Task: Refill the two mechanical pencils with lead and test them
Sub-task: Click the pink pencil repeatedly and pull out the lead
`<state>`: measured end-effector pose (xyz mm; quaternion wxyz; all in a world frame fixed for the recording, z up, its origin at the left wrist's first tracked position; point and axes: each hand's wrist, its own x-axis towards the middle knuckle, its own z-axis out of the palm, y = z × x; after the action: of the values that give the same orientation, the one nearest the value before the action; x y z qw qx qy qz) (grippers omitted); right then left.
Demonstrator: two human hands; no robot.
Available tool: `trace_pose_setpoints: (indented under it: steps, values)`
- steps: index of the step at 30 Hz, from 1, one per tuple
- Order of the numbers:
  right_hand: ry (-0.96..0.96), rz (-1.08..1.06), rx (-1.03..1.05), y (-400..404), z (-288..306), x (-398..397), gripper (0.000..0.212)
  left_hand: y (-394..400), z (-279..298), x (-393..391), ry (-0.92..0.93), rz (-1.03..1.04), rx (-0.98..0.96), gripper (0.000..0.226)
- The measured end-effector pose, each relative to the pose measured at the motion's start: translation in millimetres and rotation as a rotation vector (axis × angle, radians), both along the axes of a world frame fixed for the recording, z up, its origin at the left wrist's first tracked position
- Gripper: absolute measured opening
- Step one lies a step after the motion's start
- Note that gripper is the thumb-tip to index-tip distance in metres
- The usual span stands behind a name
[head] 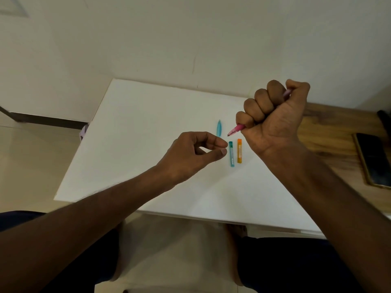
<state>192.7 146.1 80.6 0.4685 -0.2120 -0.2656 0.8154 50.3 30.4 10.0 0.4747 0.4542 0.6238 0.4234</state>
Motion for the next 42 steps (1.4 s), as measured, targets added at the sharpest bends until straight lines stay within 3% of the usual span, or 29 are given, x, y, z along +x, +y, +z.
trace_pose_setpoints:
  steps: [9,15,42]
  values:
    - [0.075,0.025,0.003,-3,-3,1,0.058,1,1,0,-0.027,0.067,0.191,0.009]
    - [0.074,0.007,-0.002,-2,-3,1,0.050,1,3,0,-0.041,0.080,0.217,0.007]
    - [-0.041,0.117,0.133,-17,2,-5,0.050,0,9,5,-0.019,0.092,0.047,0.015]
